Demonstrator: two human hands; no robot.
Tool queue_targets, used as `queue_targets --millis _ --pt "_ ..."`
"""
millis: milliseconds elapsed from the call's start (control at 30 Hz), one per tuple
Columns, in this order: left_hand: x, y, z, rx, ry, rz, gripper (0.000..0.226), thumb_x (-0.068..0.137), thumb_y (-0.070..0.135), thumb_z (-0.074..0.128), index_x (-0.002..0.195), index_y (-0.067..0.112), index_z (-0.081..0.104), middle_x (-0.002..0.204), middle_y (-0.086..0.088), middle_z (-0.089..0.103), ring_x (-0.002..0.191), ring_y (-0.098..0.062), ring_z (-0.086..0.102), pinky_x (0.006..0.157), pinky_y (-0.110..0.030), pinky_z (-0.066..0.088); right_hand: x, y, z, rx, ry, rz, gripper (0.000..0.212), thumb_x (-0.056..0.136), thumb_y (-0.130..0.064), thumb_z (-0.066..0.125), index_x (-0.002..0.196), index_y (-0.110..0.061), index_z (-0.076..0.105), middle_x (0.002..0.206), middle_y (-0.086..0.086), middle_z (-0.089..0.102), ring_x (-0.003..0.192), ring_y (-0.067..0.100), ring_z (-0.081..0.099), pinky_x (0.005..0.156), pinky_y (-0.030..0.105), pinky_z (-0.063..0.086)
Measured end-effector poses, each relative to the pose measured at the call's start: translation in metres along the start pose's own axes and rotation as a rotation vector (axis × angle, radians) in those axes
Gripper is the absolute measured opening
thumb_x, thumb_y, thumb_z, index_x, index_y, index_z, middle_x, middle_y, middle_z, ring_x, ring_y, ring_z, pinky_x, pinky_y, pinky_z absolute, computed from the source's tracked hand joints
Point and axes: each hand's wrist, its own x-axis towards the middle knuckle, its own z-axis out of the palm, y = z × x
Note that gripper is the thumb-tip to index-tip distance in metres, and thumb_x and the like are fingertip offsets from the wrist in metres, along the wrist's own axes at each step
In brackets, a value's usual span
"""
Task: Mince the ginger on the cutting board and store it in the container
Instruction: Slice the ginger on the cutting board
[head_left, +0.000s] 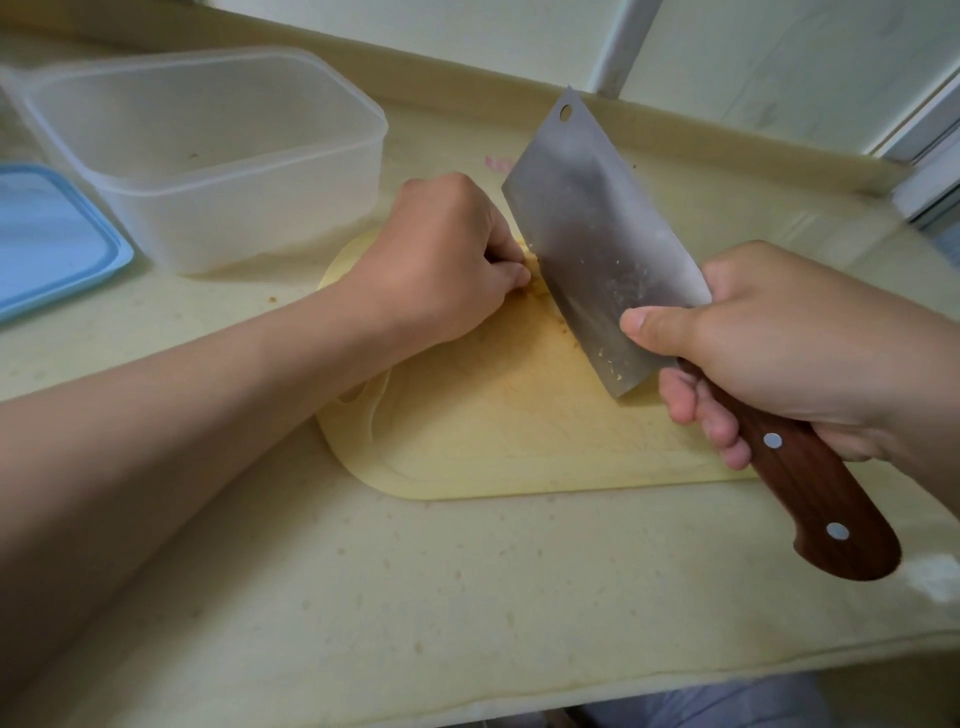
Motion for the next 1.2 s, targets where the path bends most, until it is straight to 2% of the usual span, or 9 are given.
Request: queue_targets --millis 133,233,333,600,700,767,933,1100,1200 --pt "0.002 -0.003 0.0 0.001 -0.005 0.0 0.011 0.09 0.019 0.075 0.098 0.018 0.081 0.091 0.01 0.074 0.079 0.0 0.061 0.07 0.004 0.04 -0.002 0.0 0.0 0.002 -0.011 0.017 0.037 0.108 -0.023 0.055 0.078 -0.001 0.051 0.035 0.005 0.047 0.027 0.015 0.04 0.031 0.023 0.038" --pt "0.003 -0.004 0.0 -0.017 -0.002 -0.012 0.009 0.089 0.019 0.075 0.096 0.017 0.081 0.087 0.015 0.071 0.074 0.007 0.058 0.069 0.002 0.042 0.0 -0.003 0.001 0.014 -0.019 0.009 0.032 0.108 -0.022 0.055 0.083 -0.003 0.052 0.04 0.007 0.049 0.029 0.016 0.04 0.033 0.025 0.04" --pt "0.003 -0.006 0.001 -0.03 0.004 -0.018 0.009 0.09 0.02 0.075 0.095 0.017 0.081 0.085 0.016 0.07 0.081 0.01 0.058 0.071 -0.003 0.045 0.007 -0.008 0.001 0.002 -0.021 0.001 0.03 0.108 -0.022 0.056 0.085 -0.003 0.051 0.041 0.007 0.05 0.03 0.016 0.04 0.034 0.025 0.041" --pt "0.005 -0.007 -0.001 -0.04 -0.001 -0.044 0.007 0.089 0.02 0.076 0.093 0.018 0.081 0.073 0.022 0.062 0.073 0.005 0.06 0.071 -0.005 0.047 0.021 -0.019 0.002 -0.013 -0.038 0.004 0.021 0.108 -0.022 0.056 0.096 -0.007 0.048 0.044 0.007 0.053 0.03 0.014 0.041 0.034 0.024 0.041" --pt "0.004 -0.006 -0.001 -0.025 0.001 -0.029 0.008 0.088 0.02 0.076 0.093 0.018 0.082 0.079 0.026 0.063 0.078 0.0 0.063 0.075 -0.012 0.05 0.026 -0.023 0.007 -0.029 -0.031 -0.001 0.019 0.108 -0.023 0.055 0.1 -0.007 0.048 0.047 0.008 0.054 0.031 0.014 0.042 0.034 0.024 0.041" --pt "0.003 -0.006 0.0 -0.029 0.012 -0.038 0.007 0.087 0.02 0.077 0.092 0.019 0.082 0.083 0.027 0.064 0.078 0.005 0.062 0.07 -0.008 0.049 0.032 -0.028 0.012 -0.049 -0.022 -0.011 0.018 0.108 -0.022 0.054 0.103 -0.005 0.049 0.052 0.01 0.055 0.033 0.014 0.044 0.035 0.024 0.042" --pt "0.0 -0.006 0.0 -0.017 0.012 0.006 0.006 0.085 0.02 0.078 0.089 0.019 0.083 0.085 0.008 0.076 0.081 -0.004 0.065 0.078 -0.016 0.049 0.047 -0.04 0.02 -0.087 -0.02 0.019 0.027 0.107 -0.021 0.054 0.091 0.0 0.054 0.041 0.005 0.055 0.031 0.013 0.045 0.035 0.024 0.043" --pt "-0.001 -0.005 -0.001 0.0 0.008 0.038 0.007 0.086 0.021 0.077 0.091 0.019 0.083 0.087 0.008 0.076 0.083 -0.004 0.065 0.079 -0.014 0.047 0.044 -0.032 0.02 -0.025 0.0 0.006 0.036 0.108 -0.025 0.056 0.084 0.002 0.055 0.04 0.004 0.053 0.031 0.013 0.045 0.034 0.023 0.042" --pt "-0.001 -0.006 -0.001 0.001 0.007 0.032 0.008 0.088 0.022 0.076 0.094 0.02 0.082 0.088 0.013 0.074 0.081 -0.001 0.063 0.074 -0.005 0.045 0.032 -0.013 0.019 0.003 0.044 -0.016 0.04 0.107 -0.027 0.056 0.08 0.003 0.056 0.036 0.004 0.05 0.029 0.014 0.044 0.035 0.023 0.042"
